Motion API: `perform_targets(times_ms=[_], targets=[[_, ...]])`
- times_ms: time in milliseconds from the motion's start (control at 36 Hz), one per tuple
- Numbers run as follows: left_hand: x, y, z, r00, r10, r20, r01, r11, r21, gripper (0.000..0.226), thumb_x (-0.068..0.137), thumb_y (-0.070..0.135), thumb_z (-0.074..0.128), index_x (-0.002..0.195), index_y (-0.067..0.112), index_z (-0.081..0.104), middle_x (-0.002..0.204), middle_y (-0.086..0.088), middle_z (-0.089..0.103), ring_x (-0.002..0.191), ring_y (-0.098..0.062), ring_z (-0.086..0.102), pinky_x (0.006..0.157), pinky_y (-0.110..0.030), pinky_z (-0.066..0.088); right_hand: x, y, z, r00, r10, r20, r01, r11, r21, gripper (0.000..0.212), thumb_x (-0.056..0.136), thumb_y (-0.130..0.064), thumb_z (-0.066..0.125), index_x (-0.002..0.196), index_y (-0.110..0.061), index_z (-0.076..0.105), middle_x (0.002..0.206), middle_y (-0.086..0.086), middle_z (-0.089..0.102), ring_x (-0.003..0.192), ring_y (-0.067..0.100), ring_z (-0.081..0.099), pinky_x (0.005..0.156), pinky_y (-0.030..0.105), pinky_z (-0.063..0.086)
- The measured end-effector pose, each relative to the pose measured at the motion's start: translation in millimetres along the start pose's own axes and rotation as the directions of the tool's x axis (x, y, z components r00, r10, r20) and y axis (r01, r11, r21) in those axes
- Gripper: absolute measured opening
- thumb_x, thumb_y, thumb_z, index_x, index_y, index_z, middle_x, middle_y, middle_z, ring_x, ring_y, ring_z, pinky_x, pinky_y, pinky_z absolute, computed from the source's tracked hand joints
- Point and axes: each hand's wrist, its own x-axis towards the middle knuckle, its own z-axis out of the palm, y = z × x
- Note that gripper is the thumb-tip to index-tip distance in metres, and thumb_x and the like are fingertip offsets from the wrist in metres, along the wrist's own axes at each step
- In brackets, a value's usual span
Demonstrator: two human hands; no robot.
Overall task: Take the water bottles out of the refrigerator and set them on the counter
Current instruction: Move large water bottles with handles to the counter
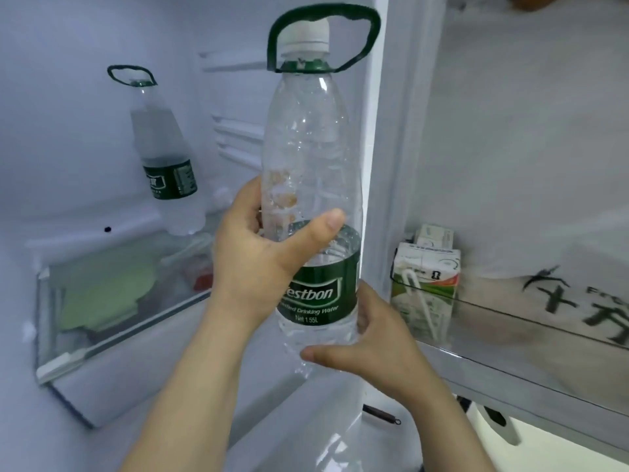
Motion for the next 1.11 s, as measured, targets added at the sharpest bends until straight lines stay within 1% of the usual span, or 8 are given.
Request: perform_targets(times_ms=[139, 250, 389, 472, 694, 833, 944, 1111], targets=[[-37.6, 24.0, 19.5, 0.999, -0.003, -0.045, 0.005, 0.999, 0.041, 0.039, 0.055, 0.054, 0.076, 0.091, 0.051, 0.062, 0.094, 0.020, 0.072, 0.090, -0.001, 0.069, 0.073, -0.021, 0.054, -40.2, -1.3, -20.5, 0.999, -0.004, 0.054, 0.005, 1.000, -0.021, 0.074, 0.055, -0.028, 0.092, 0.110, -0.053, 0.049, 0.109, -0.035, 0.063, 0.103, -0.012, 0.060, 0.083, 0.010, 0.048], [-64.0, 43.4, 37.1, 0.999, 0.002, -0.052, 0.001, 0.999, 0.054, 0.043, 0.057, 0.052, 0.077, 0.097, 0.045, 0.064, 0.098, 0.014, 0.073, 0.092, -0.006, 0.070, 0.077, -0.029, 0.054, -72.0, -2.0, -36.4, 0.999, 0.005, 0.048, -0.004, 1.000, -0.030, 0.079, 0.054, -0.029, 0.093, 0.117, -0.050, 0.050, 0.112, -0.031, 0.064, 0.105, -0.009, 0.061, 0.092, 0.024, 0.052], [-86.3, 63.7, 62.6, 0.999, -0.003, -0.032, 0.004, 0.999, 0.033, 0.037, 0.054, 0.053, 0.076, 0.089, 0.049, 0.064, 0.092, 0.016, 0.073, 0.087, -0.003, 0.070, 0.070, -0.021, 0.054, -107.9, -5.7, -62.1, 0.999, -0.002, 0.039, 0.003, 0.999, -0.037, 0.075, 0.056, -0.024, 0.092, 0.114, -0.049, 0.051, 0.109, -0.031, 0.066, 0.101, -0.010, 0.063, 0.083, 0.015, 0.050], [-95.9, 75.1, 81.0, 1.000, 0.009, 0.000, -0.009, 1.000, 0.011, 0.033, 0.054, 0.053, 0.075, 0.085, 0.053, 0.063, 0.090, 0.021, 0.072, 0.085, 0.000, 0.069, 0.069, -0.016, 0.053, -126.0, -5.7, -79.8, 1.000, 0.010, 0.008, -0.009, 0.999, -0.048, 0.075, 0.056, -0.025, 0.092, 0.112, -0.052, 0.050, 0.110, -0.031, 0.065, 0.103, -0.009, 0.062, 0.086, 0.017, 0.050], [-112.4, 91.0, 134.5, 0.993, 0.020, 0.120, -0.010, 0.997, -0.080, 0.040, 0.053, 0.054, 0.077, 0.089, 0.044, 0.063, 0.091, 0.014, 0.073, 0.084, -0.002, 0.070, 0.068, -0.016, 0.052, -173.1, -2.3, -126.5, 0.987, 0.087, -0.138, -0.098, 0.992, -0.076, 0.071, 0.055, -0.025, 0.091, 0.109, -0.049, 0.053, 0.106, -0.033, 0.066, 0.099, -0.011, 0.063, 0.083, 0.019, 0.050], [-123.1, 101.2, 167.6, 0.972, 0.041, 0.230, -0.018, 0.995, -0.102, 0.036, 0.054, 0.053, 0.080, 0.084, 0.051, 0.060, 0.088, 0.023, 0.071, 0.081, 0.005, 0.068, 0.066, -0.011, 0.051, -203.5, -1.0, -151.1, 0.952, 0.130, -0.276, -0.162, 0.982, -0.098, 0.078, 0.053, -0.025, 0.092, 0.116, -0.045, 0.052, 0.109, -0.027, 0.067, 0.101, -0.004, 0.065, 0.087, 0.027, 0.053], [-130.3, 113.7, 195.8, 0.939, 0.075, 0.335, -0.018, 0.985, -0.170, 0.045, 0.054, 0.052, 0.085, 0.091, 0.043, 0.060, 0.088, 0.026, 0.071, 0.081, 0.007, 0.068, 0.064, -0.009, 0.051, -232.6, -4.2, -168.8, 0.907, 0.147, -0.394, -0.209, 0.971, -0.118, 0.075, 0.052, -0.027, 0.091, 0.114, -0.045, 0.054, 0.108, -0.027, 0.067, 0.098, -0.005, 0.065, 0.086, 0.024, 0.053], [-142.1, 123.2, 234.4, 0.851, 0.092, 0.518, 0.058, 0.962, -0.266, 0.053, 0.052, 0.060, 0.075, 0.100, 0.045, 0.057, 0.097, 0.018, 0.071, 0.089, -0.003, 0.070, 0.073, -0.025, 0.057, -277.8, -7.7, -188.7, 0.813, 0.184, -0.552, -0.284, 0.954, -0.101, 0.070, 0.056, -0.019, 0.092, 0.111, -0.044, 0.058, 0.106, -0.025, 0.069, 0.098, -0.005, 0.065, 0.085, 0.020, 0.050]])
